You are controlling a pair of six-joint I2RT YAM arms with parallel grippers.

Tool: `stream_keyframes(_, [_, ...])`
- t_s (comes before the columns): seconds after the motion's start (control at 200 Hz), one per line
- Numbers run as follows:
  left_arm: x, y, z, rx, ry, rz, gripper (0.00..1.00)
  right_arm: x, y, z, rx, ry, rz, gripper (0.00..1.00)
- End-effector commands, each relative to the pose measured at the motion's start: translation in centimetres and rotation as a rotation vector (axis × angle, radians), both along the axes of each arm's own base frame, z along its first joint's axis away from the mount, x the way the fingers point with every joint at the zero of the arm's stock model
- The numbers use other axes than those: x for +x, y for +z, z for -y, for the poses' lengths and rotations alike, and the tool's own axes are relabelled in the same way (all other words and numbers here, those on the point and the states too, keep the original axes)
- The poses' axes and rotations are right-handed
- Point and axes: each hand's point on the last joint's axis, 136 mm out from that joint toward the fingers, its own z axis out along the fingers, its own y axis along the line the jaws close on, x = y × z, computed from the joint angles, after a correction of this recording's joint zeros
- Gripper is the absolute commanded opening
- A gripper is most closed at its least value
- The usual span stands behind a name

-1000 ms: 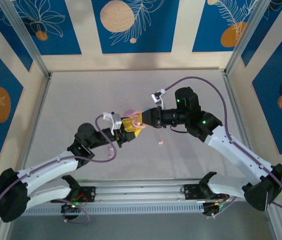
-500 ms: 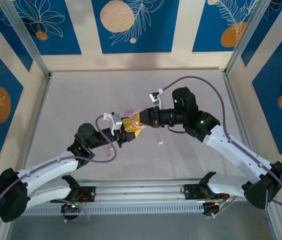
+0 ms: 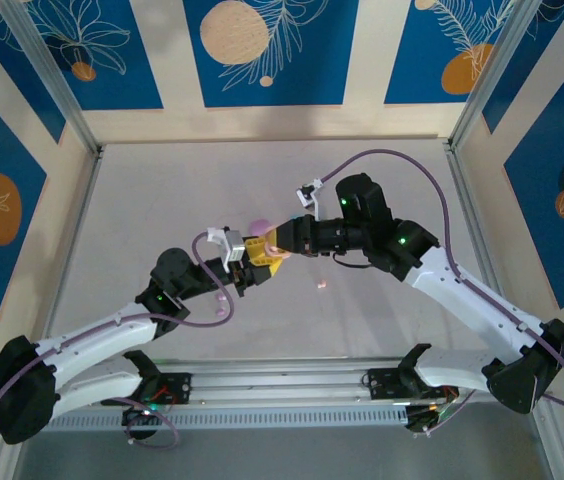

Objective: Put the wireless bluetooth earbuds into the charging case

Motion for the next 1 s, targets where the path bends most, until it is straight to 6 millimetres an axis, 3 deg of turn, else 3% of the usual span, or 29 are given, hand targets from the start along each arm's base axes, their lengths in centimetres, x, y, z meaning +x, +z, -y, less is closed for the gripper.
stream_keyframes(0.0, [-0.6,3.2,-0.4,-0.085,0.007,0.098,0.20,-0.5,-1.1,0.4,-0.069,0.003,-0.020,0.26])
stream_keyframes(0.995, [-0.4,3.1,-0.4,-0.080,0.014,0.094,0.20,-1.7,0.3,0.6,-0.066,0.045,-0.035,0.29])
